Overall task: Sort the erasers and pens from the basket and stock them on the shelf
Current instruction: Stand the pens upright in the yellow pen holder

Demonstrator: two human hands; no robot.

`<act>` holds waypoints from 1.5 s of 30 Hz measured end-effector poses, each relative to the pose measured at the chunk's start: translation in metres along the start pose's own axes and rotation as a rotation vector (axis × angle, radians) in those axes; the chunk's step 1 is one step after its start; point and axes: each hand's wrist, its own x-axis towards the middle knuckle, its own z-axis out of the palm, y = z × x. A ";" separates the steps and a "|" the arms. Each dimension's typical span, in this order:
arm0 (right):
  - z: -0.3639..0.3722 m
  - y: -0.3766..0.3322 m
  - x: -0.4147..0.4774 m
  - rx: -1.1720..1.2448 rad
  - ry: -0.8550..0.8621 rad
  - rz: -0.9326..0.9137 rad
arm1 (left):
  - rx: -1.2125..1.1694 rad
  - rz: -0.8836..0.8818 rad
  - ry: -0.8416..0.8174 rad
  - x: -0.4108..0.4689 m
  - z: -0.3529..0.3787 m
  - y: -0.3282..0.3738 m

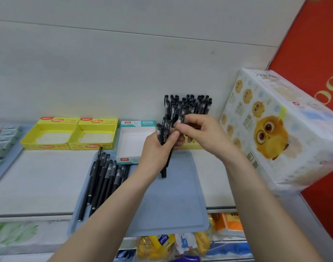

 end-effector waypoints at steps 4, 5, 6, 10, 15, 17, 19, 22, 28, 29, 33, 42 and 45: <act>-0.022 0.012 0.011 -0.142 0.449 0.059 | 0.123 0.007 0.058 0.000 -0.006 -0.002; -0.027 0.017 0.013 -0.251 0.532 0.051 | 0.131 0.001 0.064 0.000 -0.006 -0.002; -0.030 0.022 0.016 -0.320 0.575 0.034 | 0.141 -0.005 0.064 0.000 -0.007 -0.001; -0.023 0.038 0.029 -0.370 0.560 -0.003 | 0.181 -0.018 0.067 -0.003 -0.008 0.002; -0.007 0.066 0.033 -0.432 0.430 0.037 | 0.188 0.012 0.061 -0.006 -0.015 -0.002; -0.008 0.066 0.034 -0.425 0.422 0.072 | 0.173 0.030 0.060 -0.006 -0.016 -0.002; -0.012 0.056 0.033 -0.457 0.480 0.080 | 0.157 0.034 0.055 -0.006 -0.017 -0.001; -0.012 0.026 0.019 -0.386 0.578 -0.040 | 0.209 0.044 0.025 -0.004 -0.015 -0.002; 0.003 0.002 -0.001 -0.142 -0.049 -0.099 | 0.266 0.016 0.037 0.004 -0.002 0.000; 0.002 0.005 -0.001 -0.128 -0.062 -0.089 | 0.271 0.010 0.027 0.004 -0.001 0.000; -0.011 0.015 0.002 -0.039 0.132 -0.063 | 0.255 0.025 -0.005 0.002 -0.001 0.000; -0.027 0.051 0.027 -0.314 0.606 0.012 | 0.020 0.005 0.135 -0.002 -0.008 0.001; -0.023 0.055 0.032 -0.367 0.570 0.011 | -0.020 0.036 0.125 -0.005 -0.009 0.006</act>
